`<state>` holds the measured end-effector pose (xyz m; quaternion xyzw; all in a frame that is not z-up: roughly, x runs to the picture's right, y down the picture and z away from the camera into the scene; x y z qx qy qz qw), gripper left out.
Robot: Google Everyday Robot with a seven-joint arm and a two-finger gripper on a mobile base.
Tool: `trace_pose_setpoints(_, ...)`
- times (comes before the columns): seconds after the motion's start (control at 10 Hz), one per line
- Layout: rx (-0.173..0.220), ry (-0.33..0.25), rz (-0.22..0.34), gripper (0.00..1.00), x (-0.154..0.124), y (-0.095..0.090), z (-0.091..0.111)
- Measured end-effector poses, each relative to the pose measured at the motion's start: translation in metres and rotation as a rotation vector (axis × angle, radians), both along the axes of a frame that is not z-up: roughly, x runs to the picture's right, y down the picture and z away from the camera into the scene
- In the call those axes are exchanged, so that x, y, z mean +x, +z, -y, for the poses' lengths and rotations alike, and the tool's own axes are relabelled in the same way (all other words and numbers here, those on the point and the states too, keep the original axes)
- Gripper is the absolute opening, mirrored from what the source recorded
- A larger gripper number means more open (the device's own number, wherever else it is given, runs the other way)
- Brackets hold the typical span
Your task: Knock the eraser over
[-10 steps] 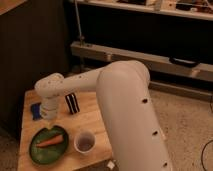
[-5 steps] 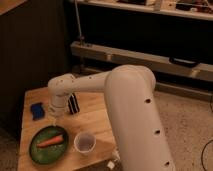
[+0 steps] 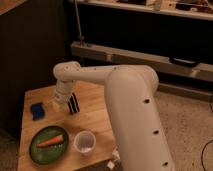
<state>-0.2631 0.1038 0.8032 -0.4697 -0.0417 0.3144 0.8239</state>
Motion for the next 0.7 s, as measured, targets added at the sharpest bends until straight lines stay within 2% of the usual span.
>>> trace_pose_setpoints(0.2, 0.002, 0.039, -0.026, 0.0, 0.007, 0.02, 0.009)
trace_pose_setpoints(0.5, 0.007, 0.066, -0.096, 0.0, 0.021, 0.034, 0.021)
trace_pose_setpoints(0.7, 0.003, 0.103, -0.123, 0.0, 0.051, 0.038, 0.023)
